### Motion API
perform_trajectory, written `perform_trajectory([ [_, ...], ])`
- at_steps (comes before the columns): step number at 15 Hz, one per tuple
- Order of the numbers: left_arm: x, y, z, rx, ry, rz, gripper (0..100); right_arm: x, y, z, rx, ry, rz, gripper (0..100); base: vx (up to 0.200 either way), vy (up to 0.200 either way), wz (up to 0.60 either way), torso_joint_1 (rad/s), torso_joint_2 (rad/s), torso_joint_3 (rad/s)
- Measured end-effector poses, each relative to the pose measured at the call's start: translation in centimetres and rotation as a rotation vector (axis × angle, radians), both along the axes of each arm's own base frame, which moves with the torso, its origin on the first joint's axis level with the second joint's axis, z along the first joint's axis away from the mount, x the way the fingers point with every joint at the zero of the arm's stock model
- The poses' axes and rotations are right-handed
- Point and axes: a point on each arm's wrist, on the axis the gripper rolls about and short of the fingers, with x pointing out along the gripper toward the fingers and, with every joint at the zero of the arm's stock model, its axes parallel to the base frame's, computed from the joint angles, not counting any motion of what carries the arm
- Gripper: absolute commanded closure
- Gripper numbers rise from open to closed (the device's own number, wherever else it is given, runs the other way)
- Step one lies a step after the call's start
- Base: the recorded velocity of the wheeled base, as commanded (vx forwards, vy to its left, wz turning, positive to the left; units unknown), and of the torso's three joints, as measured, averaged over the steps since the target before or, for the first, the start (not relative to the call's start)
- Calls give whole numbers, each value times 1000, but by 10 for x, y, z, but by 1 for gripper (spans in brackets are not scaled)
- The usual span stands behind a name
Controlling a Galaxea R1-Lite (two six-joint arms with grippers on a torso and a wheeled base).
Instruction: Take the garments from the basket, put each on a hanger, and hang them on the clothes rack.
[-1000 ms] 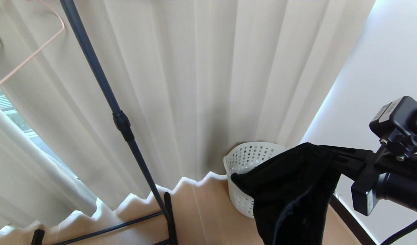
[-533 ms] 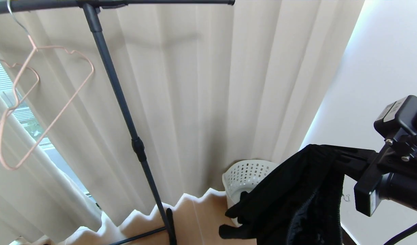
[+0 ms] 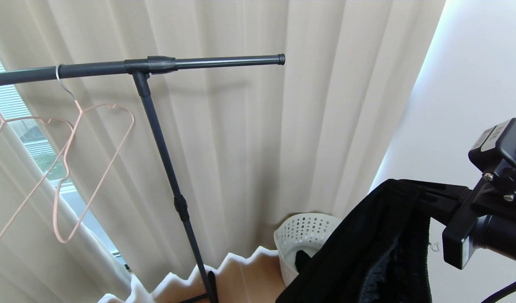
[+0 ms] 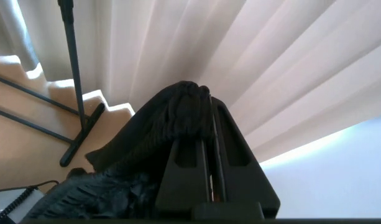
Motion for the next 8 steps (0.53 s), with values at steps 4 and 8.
perform_trajectory([
  [4, 0, 0, 0, 0, -4, 2, 0, -2, -2, 1, 5, -6, 0, 100, 0, 0, 0, 238, -575, -337],
  [8, 0, 0, 0, 1, -4, 2, 0, -3, -3, 2, 8, -11, 0, 100, 0, 0, 0, 249, -558, -317],
])
